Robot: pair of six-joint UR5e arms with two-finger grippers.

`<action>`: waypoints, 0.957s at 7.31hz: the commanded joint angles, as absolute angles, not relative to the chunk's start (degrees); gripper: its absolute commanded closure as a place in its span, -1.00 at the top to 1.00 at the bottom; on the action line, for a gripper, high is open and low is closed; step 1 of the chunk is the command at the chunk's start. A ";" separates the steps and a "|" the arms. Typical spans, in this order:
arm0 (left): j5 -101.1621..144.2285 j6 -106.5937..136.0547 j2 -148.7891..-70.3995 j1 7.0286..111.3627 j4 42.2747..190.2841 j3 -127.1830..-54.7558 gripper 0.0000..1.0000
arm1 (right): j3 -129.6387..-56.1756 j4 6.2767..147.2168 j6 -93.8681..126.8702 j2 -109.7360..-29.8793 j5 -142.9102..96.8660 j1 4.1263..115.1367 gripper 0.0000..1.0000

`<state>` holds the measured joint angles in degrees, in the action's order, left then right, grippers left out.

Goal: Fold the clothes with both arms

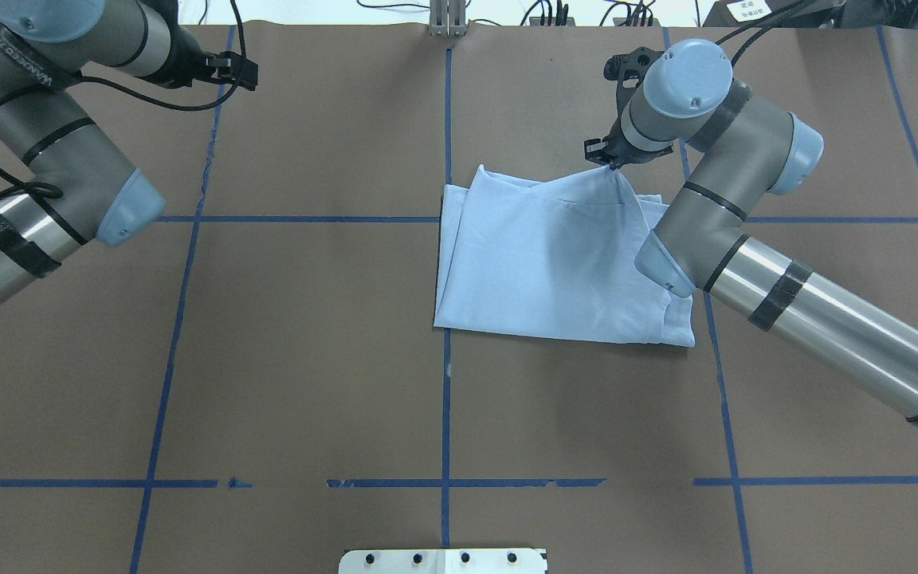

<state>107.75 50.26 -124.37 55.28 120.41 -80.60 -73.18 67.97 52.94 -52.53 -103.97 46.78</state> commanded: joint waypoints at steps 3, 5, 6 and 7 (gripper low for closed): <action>107.84 49.75 -124.28 55.46 120.41 -80.68 1.00 | -72.16 68.81 49.57 -50.80 -108.24 50.17 1.00; 109.06 47.65 -123.40 59.39 118.49 -81.99 1.00 | -73.90 75.62 41.36 -52.11 -119.05 57.88 1.00; 111.25 41.81 -120.79 61.07 115.00 -84.09 1.00 | -78.44 82.72 32.61 -56.03 -121.44 61.57 1.00; 113.44 37.05 -117.28 63.87 113.05 -85.94 1.00 | -82.14 89.41 23.65 -59.47 -122.94 66.05 1.00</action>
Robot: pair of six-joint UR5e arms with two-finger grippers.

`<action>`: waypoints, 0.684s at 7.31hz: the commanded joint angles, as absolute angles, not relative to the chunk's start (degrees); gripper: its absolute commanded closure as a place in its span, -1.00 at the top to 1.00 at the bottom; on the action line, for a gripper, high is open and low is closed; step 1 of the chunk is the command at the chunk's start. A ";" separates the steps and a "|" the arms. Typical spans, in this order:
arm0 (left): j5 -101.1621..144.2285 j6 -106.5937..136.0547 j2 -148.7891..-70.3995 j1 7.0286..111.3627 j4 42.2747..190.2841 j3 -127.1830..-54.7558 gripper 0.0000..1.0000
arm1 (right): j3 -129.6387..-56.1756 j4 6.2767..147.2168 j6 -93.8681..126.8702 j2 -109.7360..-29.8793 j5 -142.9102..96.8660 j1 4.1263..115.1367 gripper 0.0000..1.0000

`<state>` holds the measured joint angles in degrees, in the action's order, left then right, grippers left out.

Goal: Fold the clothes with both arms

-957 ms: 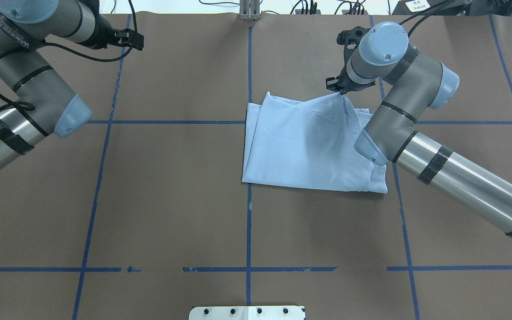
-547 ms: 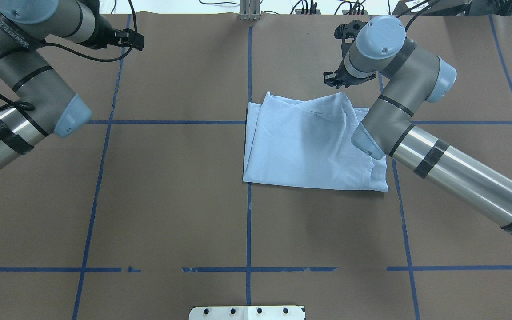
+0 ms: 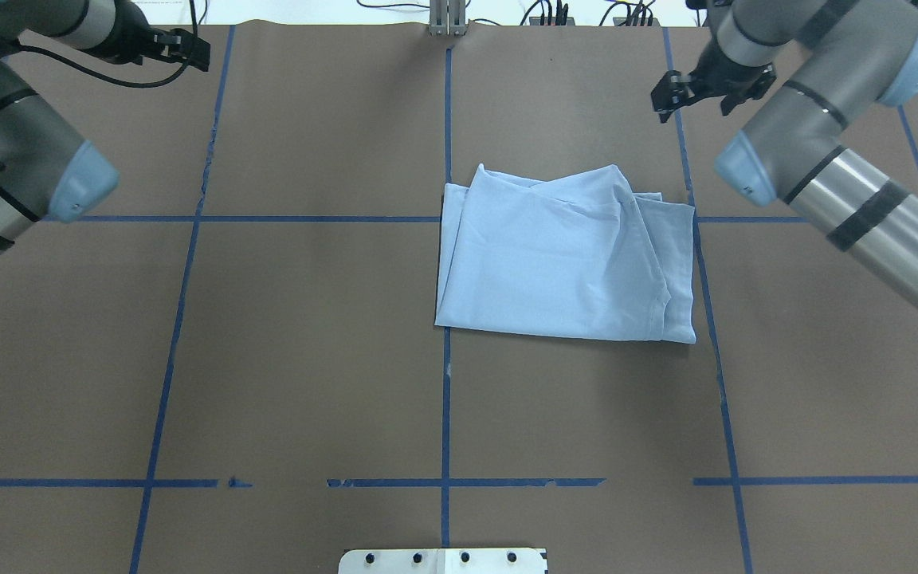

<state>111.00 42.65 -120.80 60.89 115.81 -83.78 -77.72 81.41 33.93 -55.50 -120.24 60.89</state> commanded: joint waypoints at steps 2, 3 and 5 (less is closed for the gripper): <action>118.64 23.89 -109.47 71.33 111.97 -87.18 1.00 | -86.47 100.76 6.95 -65.37 -123.74 72.65 1.00; 120.74 15.38 -104.99 75.80 111.97 -87.54 1.00 | -87.53 102.90 -0.54 -69.57 -128.01 77.12 1.00; 125.75 -0.36 -97.51 83.89 111.53 -87.36 1.00 | -89.72 103.10 -11.13 -78.27 -137.09 84.52 1.00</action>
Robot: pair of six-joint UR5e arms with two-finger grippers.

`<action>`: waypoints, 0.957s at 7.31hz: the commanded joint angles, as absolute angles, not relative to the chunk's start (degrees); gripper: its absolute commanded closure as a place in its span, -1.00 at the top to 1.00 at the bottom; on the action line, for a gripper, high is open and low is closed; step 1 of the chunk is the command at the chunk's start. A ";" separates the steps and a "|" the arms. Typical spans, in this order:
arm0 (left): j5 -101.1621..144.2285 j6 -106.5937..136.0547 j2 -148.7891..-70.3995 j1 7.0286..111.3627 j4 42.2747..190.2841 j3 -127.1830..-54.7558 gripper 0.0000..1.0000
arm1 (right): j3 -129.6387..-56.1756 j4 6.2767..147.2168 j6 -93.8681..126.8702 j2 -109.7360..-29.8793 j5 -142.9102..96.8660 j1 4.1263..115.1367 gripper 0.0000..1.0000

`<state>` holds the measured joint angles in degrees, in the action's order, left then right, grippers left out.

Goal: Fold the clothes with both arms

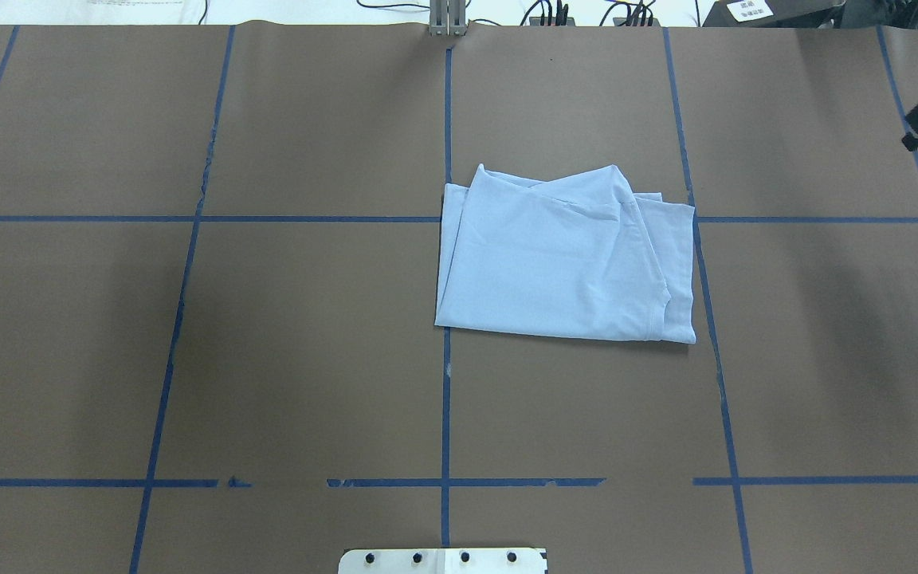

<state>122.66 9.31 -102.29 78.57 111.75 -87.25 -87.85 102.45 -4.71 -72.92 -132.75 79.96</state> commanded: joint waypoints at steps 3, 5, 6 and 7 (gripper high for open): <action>126.85 -1.62 -85.88 88.51 111.89 -91.93 1.00 | -94.40 102.92 -10.54 -85.86 -136.15 84.47 1.00; 127.51 -1.15 -85.70 88.50 110.75 -91.49 1.00 | -96.32 101.87 -10.20 -86.74 -136.14 84.46 1.00; 127.53 -1.14 -85.17 88.59 107.96 -93.23 1.00 | -96.07 101.26 -9.93 -87.18 -135.97 84.46 1.00; 127.53 -1.58 -85.60 88.42 99.49 -95.69 1.00 | -95.98 101.25 -7.50 -87.88 -136.14 84.46 1.00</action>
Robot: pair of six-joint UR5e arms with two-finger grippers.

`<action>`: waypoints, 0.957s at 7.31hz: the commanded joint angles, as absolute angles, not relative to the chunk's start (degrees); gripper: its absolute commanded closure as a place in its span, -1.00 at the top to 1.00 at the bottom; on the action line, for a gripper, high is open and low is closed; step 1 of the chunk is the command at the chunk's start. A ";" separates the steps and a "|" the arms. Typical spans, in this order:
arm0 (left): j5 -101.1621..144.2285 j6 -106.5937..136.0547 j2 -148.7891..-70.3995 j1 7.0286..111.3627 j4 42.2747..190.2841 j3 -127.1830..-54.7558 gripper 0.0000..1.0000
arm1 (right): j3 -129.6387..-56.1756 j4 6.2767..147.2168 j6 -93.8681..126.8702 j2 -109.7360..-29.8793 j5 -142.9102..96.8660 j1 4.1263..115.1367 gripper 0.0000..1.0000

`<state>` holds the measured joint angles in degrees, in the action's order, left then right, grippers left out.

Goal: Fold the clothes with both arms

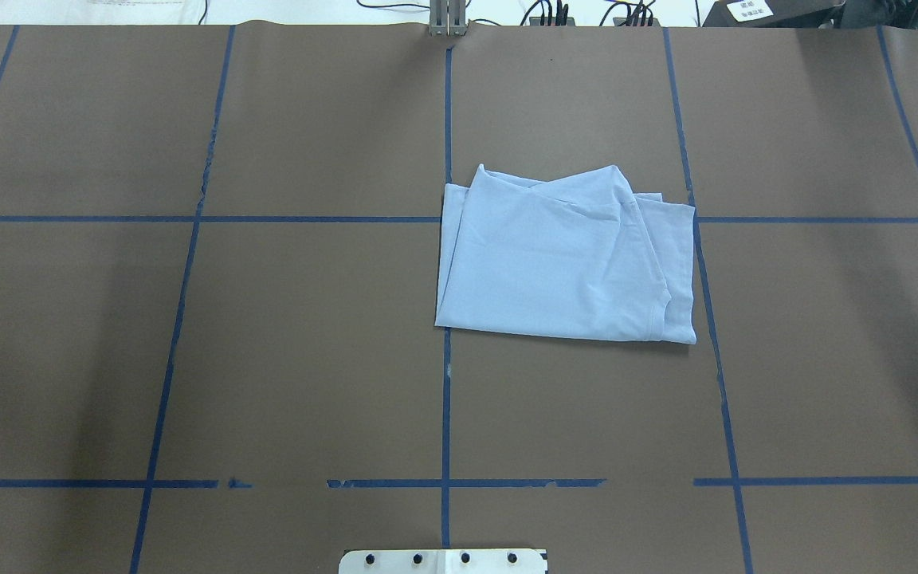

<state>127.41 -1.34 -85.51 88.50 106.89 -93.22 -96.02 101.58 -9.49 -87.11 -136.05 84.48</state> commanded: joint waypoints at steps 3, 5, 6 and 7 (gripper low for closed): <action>128.92 -3.33 -81.75 88.59 93.78 -101.42 1.00 | -94.49 97.05 -3.87 -88.50 -136.75 84.46 1.00; 134.45 -3.78 -81.83 88.51 94.30 -100.20 1.00 | -94.66 96.94 -3.78 -89.29 -138.59 84.64 1.00; 134.47 -3.78 -81.83 88.51 94.39 -100.02 1.00 | -94.66 95.73 -3.78 -89.64 -138.60 84.81 1.00; 134.47 -3.61 -81.83 88.51 94.39 -99.93 1.00 | -94.57 94.23 -3.78 -90.52 -138.60 85.25 1.00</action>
